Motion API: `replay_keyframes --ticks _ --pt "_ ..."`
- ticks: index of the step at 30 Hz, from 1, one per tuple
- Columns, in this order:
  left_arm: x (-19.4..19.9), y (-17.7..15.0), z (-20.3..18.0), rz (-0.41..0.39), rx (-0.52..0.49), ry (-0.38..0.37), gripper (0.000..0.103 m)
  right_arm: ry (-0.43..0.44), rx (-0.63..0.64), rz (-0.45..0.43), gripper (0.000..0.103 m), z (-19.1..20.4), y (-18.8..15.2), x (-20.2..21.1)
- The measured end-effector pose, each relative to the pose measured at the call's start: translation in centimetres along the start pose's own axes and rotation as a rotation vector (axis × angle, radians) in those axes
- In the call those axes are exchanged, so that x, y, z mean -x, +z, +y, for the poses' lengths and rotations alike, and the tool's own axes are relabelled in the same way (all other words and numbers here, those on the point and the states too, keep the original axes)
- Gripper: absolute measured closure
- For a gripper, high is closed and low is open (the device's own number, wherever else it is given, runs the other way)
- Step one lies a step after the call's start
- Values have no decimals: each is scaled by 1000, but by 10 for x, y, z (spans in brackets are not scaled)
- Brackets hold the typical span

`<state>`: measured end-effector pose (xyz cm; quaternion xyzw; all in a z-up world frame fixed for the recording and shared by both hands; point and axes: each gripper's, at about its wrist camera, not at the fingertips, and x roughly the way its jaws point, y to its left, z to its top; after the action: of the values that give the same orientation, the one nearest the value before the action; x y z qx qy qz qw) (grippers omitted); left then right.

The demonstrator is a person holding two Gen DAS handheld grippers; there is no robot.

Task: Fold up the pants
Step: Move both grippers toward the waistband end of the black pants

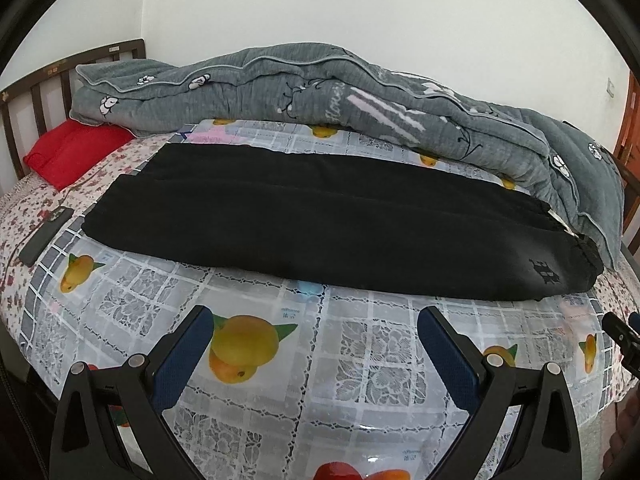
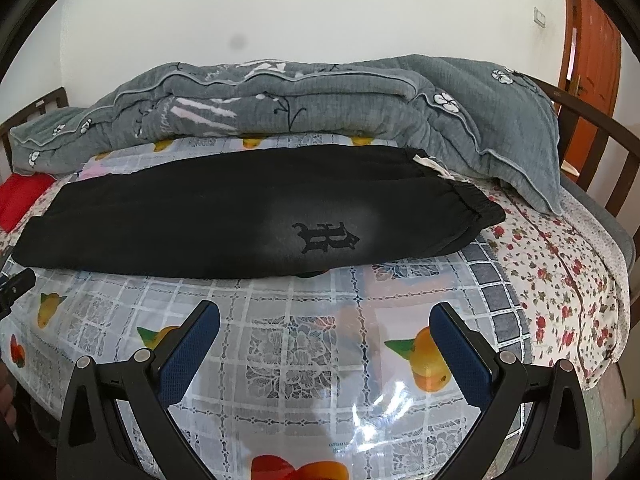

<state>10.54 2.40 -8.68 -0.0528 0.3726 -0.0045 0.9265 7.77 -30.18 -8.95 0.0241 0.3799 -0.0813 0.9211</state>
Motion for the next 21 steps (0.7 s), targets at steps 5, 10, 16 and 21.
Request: replay_keyframes --ticks 5,10,16,21 --pt "-10 3 6 8 7 7 1 -2 1 7 0 3 3 -9" --pt "-21 6 15 19 26 18 1 3 -2 19 0 6 7 -20" --pt "-32 7 24 33 39 28 1 14 -4 30 0 10 9 -31" --pt "-39 8 28 39 44 32 1 13 0 34 0 14 11 -39"
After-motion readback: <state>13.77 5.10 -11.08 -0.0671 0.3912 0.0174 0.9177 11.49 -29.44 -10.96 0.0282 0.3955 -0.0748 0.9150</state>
